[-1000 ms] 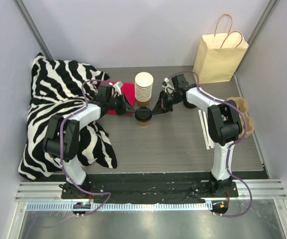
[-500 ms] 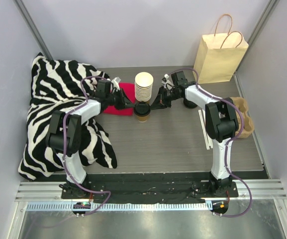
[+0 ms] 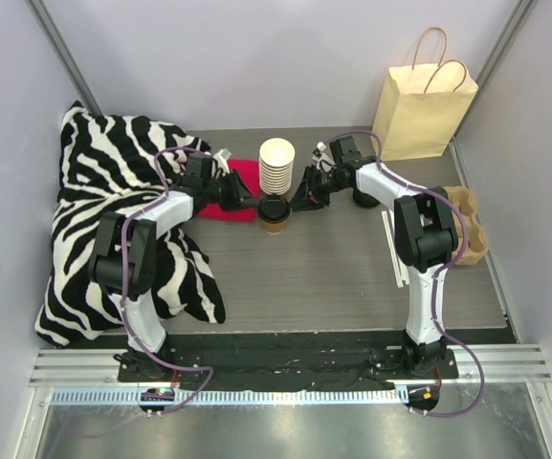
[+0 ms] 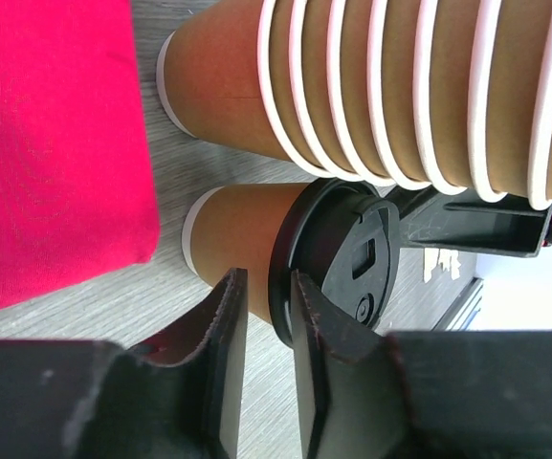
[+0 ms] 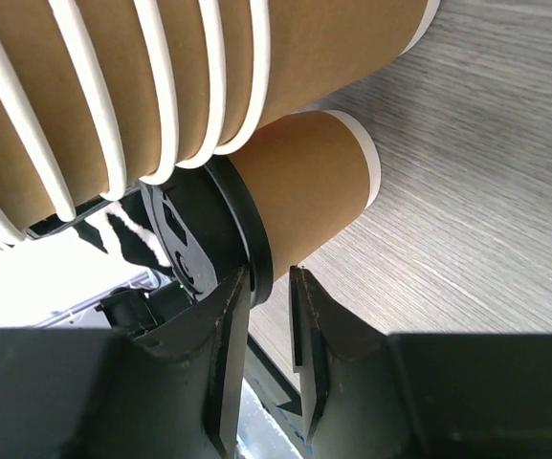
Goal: Pack the takeout coffee
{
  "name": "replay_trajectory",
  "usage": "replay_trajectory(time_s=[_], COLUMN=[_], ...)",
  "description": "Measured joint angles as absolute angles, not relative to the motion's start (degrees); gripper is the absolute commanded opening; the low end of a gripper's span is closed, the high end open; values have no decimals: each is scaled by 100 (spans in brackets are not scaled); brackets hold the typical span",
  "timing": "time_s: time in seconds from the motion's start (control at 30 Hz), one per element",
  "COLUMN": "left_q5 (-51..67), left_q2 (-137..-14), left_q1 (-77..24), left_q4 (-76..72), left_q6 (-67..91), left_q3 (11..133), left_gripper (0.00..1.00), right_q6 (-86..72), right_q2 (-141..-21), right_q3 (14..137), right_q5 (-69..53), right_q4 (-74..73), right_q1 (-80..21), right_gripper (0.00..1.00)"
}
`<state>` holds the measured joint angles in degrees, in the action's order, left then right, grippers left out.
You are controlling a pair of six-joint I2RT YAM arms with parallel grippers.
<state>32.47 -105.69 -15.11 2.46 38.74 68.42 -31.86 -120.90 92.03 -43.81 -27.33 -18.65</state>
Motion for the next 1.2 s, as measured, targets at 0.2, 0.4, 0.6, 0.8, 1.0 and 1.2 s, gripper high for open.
replay_trajectory(time_s=[0.2, 0.4, 0.6, 0.8, 1.0, 1.2], left_q5=[3260, 3260, 3253, 3415, 3983, 4493], left_q2=[-10569, -10374, -9756, -8945, -8263, -7609], left_q1=[-1481, -1391, -1135, -779, -672, -672], left_q4=[303, 561, 932, 1490, 2532, 2814], left_q6=[3905, 3837, 3632, 3124, 2349, 2189], left_q3=[6847, 6847, 6845, 6860, 7190, 7000], left_gripper=[47, 53, 61, 71, 72, 73], right_q6=[-3148, -2945, -2456, -1531, -460, 558], right_q2=[-12081, -11710, -10875, -10486, -10394, -10372], right_q3=[9203, 9087, 9161, 10055, 11288, 12280], right_q5=[-4460, -4650, -4770, -4593, -3544, -2237], right_q4=[-2731, -2790, -3094, -3959, -4775, -4880], right_q1=[-1737, -1540, -1247, -530, 639, 1092], right_gripper=[49, 63, 70, 86, 100, 100])
